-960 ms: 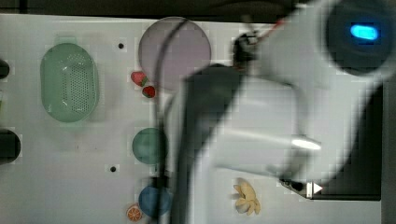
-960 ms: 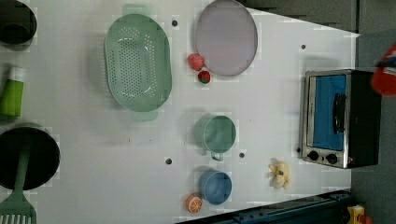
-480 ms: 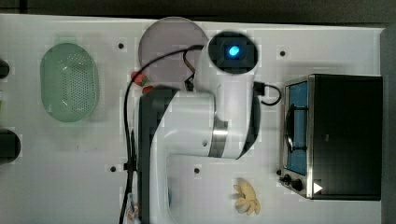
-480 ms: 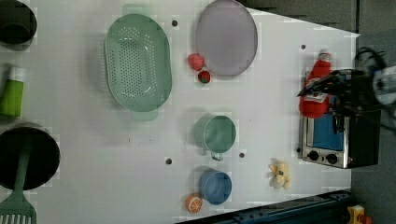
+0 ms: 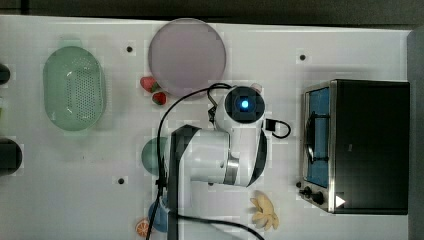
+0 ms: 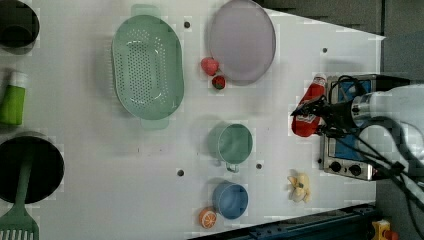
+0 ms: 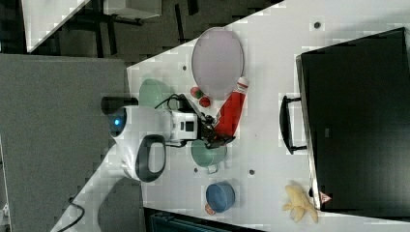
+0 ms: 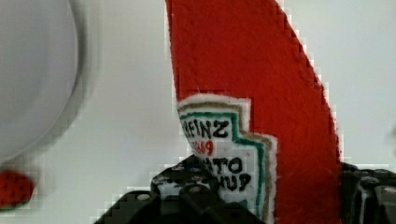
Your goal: Pick Ketchup from oven and place it on table.
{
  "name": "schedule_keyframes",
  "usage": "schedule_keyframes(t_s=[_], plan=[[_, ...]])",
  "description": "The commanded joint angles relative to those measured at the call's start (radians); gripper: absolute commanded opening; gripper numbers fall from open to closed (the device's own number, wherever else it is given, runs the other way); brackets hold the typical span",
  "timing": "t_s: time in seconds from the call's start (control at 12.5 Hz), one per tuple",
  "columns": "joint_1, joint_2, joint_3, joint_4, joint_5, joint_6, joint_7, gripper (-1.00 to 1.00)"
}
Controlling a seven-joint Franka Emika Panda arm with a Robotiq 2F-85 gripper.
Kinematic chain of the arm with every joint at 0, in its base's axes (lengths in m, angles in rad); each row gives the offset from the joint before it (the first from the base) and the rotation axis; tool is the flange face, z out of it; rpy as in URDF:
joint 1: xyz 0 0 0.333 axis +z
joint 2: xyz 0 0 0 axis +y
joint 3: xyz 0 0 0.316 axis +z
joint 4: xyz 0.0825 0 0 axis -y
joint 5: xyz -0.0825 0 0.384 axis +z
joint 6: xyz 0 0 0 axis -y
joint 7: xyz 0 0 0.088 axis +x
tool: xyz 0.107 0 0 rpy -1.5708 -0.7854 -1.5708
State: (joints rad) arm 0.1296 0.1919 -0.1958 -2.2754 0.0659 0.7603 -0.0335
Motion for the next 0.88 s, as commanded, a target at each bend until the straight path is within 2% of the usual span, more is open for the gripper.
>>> schedule_keyframes(t_s=[0.08,0.24,0.48,0.64,0.88], plan=[[0.009,0.048,0.004,0.003,0.002,0.088,0.027,0.29],[0.014,0.103,0.014,0.003,0.003,0.116,0.027,0.34],[0.016,0.145,0.018,0.006,0.004,0.151,0.027,1.0],[0.017,0.109,0.018,0.018,0.004,0.15,0.027,1.0],[0.018,-0.015,0.017,0.09,0.003,0.102,0.027,1.0]])
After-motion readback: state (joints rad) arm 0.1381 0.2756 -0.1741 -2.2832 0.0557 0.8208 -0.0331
